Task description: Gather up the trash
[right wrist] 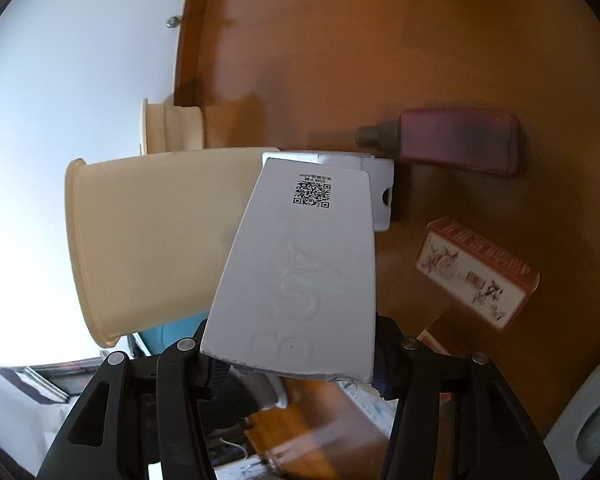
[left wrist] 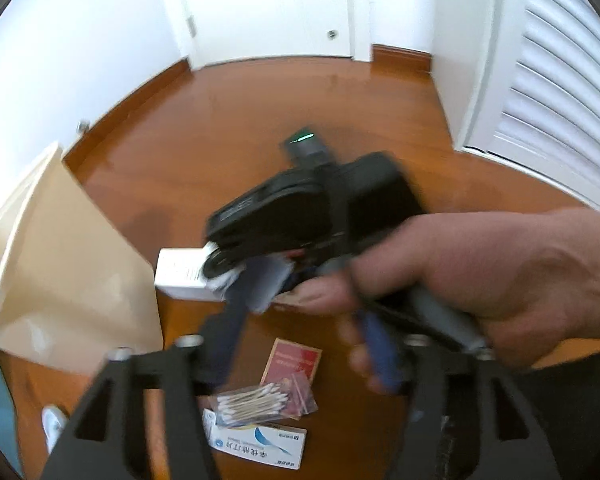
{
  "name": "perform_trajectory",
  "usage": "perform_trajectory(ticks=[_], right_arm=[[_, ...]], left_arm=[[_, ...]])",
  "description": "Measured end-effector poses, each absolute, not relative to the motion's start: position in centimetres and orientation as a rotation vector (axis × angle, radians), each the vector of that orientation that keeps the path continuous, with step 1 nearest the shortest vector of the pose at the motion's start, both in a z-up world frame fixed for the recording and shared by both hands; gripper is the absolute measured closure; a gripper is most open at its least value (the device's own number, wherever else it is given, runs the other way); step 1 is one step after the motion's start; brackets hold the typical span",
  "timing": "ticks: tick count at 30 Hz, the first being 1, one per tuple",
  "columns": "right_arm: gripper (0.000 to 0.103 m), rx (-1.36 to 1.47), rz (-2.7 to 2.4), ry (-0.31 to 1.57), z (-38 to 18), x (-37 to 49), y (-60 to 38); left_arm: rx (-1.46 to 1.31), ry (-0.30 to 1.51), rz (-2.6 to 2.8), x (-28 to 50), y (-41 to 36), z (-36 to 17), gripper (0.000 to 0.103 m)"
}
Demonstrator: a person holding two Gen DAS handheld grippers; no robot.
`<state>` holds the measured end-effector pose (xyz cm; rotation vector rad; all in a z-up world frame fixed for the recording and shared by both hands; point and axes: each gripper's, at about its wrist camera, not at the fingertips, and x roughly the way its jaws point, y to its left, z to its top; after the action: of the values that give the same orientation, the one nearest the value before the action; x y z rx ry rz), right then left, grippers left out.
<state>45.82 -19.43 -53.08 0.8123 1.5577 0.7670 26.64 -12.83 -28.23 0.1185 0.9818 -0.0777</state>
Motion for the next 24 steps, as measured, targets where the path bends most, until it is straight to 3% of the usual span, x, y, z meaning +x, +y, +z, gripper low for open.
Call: perform_trajectory(ticks=[4,6,12,15,18,24], right_arm=[[0.044,0.772,0.711,1.534,-53.1,45.9,-20.5],[0.044,0.739,0.687,1.507,-52.9,46.2,-20.8],[0.043,0.563,0.639,1.355,-50.5,47.7,-24.1],[0.043,0.580,0.620,1.284,-49.6,48.3,-26.2],[0.043,0.592,0.597,1.247,-49.5,48.6,-27.9],[0.047,0.446,0.709,1.287,-50.0,47.9,-26.3]], left_arm=[[0.029,1.090,-0.082,27.7,-10.7,-29.0,0.015],[-0.003,1.111,-0.058,27.2,-10.0,-29.3,0.000],[-0.505,1.347,0.098,26.0,-4.6,-34.9,0.000],[-0.607,1.394,0.189,25.7,-2.0,-37.3,0.000],[-0.496,1.401,0.116,26.5,-1.2,-37.7,0.000],[0.110,1.468,-0.391,29.0,-4.8,-38.2,0.001]])
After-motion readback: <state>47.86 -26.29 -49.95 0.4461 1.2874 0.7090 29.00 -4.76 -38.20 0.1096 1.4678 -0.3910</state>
